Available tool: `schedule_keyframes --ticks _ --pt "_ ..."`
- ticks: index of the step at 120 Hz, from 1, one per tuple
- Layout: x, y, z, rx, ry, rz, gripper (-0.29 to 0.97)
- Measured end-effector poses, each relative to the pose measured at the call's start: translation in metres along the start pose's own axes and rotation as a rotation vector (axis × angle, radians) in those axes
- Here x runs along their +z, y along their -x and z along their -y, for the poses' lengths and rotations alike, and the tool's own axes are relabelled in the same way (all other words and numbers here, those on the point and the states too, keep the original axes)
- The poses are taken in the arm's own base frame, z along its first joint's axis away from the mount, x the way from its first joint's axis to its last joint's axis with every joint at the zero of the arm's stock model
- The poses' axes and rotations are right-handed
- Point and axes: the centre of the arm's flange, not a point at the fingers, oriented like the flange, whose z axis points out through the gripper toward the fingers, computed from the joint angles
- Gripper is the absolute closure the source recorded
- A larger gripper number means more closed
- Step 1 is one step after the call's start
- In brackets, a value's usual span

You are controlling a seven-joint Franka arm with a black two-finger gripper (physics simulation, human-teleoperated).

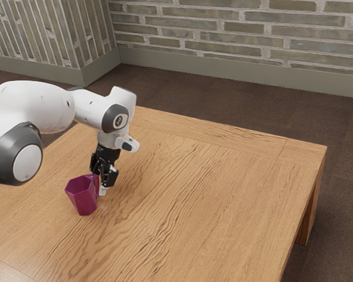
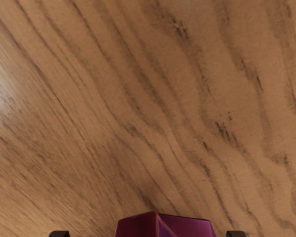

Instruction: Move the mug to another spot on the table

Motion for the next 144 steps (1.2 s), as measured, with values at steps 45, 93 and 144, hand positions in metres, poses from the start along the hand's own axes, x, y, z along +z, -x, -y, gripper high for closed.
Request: schedule_keyframes --ticks 45,93,144 --pt "0.008 -0.003 -0.007 0.013 0.015 -0.013 0.49" --pt "0.011 0.001 -0.006 0.011 0.023 -0.016 0.47" --pt "0.013 0.001 -0.006 0.001 0.024 -0.010 0.66"
